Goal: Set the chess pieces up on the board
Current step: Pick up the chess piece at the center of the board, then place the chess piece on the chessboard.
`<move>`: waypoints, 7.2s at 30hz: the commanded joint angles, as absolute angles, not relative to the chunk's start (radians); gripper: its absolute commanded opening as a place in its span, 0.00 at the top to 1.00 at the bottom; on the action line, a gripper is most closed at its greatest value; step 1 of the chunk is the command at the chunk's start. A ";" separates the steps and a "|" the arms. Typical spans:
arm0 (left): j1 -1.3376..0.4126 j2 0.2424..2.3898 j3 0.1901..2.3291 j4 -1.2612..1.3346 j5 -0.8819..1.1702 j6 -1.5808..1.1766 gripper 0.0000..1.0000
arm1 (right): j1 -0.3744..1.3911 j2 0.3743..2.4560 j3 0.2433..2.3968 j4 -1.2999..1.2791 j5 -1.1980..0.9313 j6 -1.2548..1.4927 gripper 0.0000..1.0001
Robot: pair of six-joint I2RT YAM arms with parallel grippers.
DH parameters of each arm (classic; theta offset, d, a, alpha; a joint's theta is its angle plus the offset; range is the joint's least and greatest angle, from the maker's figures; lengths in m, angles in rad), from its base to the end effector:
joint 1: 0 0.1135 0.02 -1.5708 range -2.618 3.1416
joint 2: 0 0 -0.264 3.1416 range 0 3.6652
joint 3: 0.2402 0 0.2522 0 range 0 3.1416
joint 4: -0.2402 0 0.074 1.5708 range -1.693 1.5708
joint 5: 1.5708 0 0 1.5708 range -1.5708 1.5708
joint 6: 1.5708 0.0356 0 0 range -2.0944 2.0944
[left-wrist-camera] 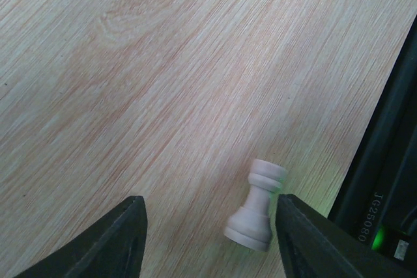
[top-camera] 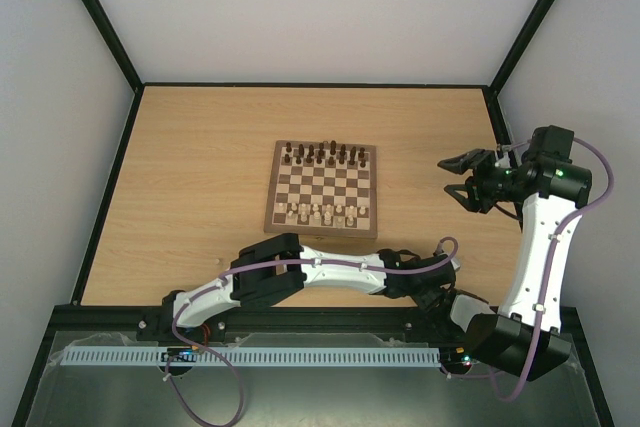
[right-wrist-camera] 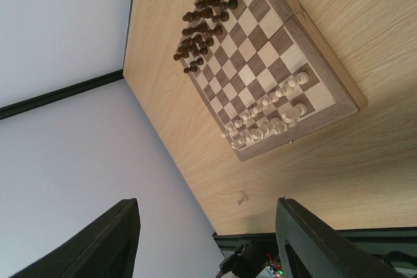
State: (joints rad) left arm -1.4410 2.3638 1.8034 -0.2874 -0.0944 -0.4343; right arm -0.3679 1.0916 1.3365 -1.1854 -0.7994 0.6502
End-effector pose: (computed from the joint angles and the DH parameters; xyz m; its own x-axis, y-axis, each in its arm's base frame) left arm 0.0706 -0.5151 0.1373 -0.5000 0.5943 -0.6300 0.8474 0.4858 -0.2143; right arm 0.1768 -0.0408 0.3855 -0.6869 0.7170 -0.1185 0.3421 0.4628 0.8178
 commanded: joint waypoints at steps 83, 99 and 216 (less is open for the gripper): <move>-1.093 1.418 1.535 -0.847 0.341 -0.645 0.86 | -0.080 1.283 1.230 -0.995 -0.893 0.666 0.02; -0.952 1.324 1.500 -0.728 0.552 -0.678 0.85 | 0.118 1.308 1.208 -0.765 -1.029 0.792 0.40; -0.710 1.177 1.480 -1.084 0.202 -0.696 0.30 | 0.466 1.191 1.257 -1.193 -0.173 0.641 0.99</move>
